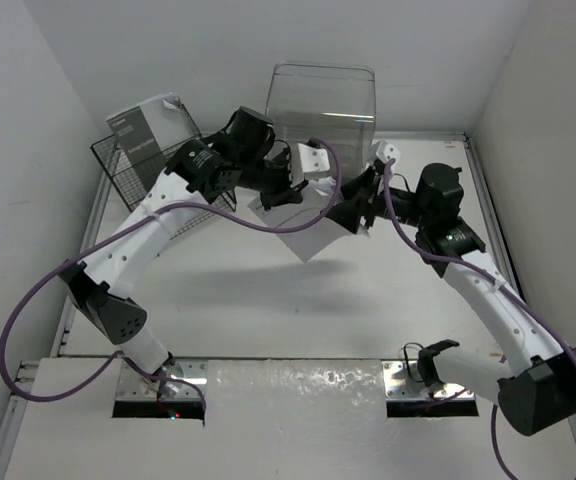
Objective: Organize the desk
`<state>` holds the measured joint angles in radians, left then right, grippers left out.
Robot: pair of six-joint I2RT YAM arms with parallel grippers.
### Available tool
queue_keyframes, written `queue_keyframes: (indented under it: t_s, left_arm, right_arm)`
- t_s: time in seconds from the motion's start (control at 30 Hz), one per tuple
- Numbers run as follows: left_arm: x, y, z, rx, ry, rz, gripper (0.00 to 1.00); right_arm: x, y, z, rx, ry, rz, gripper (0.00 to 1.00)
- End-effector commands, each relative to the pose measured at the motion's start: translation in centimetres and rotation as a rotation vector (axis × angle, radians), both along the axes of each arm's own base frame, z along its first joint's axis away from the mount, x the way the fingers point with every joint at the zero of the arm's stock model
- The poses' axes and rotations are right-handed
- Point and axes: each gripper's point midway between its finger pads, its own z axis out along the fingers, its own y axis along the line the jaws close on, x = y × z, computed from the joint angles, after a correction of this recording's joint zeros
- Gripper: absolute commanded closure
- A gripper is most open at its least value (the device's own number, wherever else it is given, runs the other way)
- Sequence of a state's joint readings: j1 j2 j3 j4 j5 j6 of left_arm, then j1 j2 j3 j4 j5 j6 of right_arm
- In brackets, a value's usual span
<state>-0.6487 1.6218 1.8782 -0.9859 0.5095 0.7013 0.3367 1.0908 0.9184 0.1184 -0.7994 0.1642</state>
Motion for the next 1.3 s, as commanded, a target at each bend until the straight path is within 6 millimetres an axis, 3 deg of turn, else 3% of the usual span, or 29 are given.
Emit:
queue_keyframes:
  t_s: [0.0,0.17,0.23,0.27,0.33,0.37,0.4,0.53,0.63,0.67,0.77,0.83,0.93,1.1,1.27]
  left_arm:
    - [1.9,2.4,5.5,-0.022,-0.21,0.14,1.0]
    - [2.7,7.1,8.7,0.073,-0.345,0.295,1.0]
    - [3.1,9.3,8.6,0.121,-0.332,0.348,1.0]
    - [3.3,10.2,9.7,0.113,-0.346,0.368,1.0]
    - [4.6,13.6,9.6,0.145,-0.321,0.44,1.0]
    - [5.0,14.9,10.8,0.142,-0.342,0.468,1.0]
    - [5.6,17.3,10.4,0.182,-0.331,0.513,1.0]
    - [7.0,21.2,10.9,0.259,-0.357,0.571,1.0]
    - [8.8,25.1,11.6,0.309,-0.407,0.653,1.0]
    - [9.2,27.3,12.2,0.317,-0.422,0.703,1.0]
    - [10.5,29.8,12.2,0.328,-0.438,0.699,1.0]
    - [10.8,30.0,12.0,0.325,-0.456,0.645,1.0]
    - [11.3,30.2,10.3,0.346,-0.438,0.581,1.0]
    - [13.6,33.9,9.9,0.374,-0.491,0.585,1.0]
    - [13.4,32.4,9.1,0.335,-0.485,0.459,1.0]
  right_arm:
    - [0.5,0.5,0.9,-0.01,-0.026,0.004,0.43]
    - [2.4,-0.9,-1.1,-0.078,0.01,-0.131,0.01]
    - [2.9,-1.4,-1.4,-0.094,0.008,-0.168,0.01]
    - [3.0,-1.7,-2.4,-0.118,0.045,-0.19,0.01]
    - [3.1,-1.8,-2.9,-0.127,0.067,-0.199,0.01]
    - [3.1,-1.8,-3.3,-0.131,0.079,-0.198,0.01]
    - [3.0,-1.8,-3.6,-0.132,0.089,-0.197,0.01]
    - [3.0,-1.9,-4.3,-0.142,0.096,-0.203,0.01]
    - [3.0,-1.9,-4.7,-0.146,0.096,-0.202,0.01]
    - [3.0,-2.0,-5.0,-0.148,0.097,-0.202,0.01]
    - [3.0,-2.0,-5.8,-0.161,0.099,-0.198,0.01]
    - [3.2,-1.9,-6.4,-0.172,0.109,-0.196,0.01]
    - [3.3,-1.8,-7.1,-0.183,0.131,-0.19,0.01]
    - [2.9,-1.8,-8.3,-0.198,0.153,-0.176,0.01]
    - [3.0,-1.8,-8.9,-0.2,0.165,-0.177,0.01]
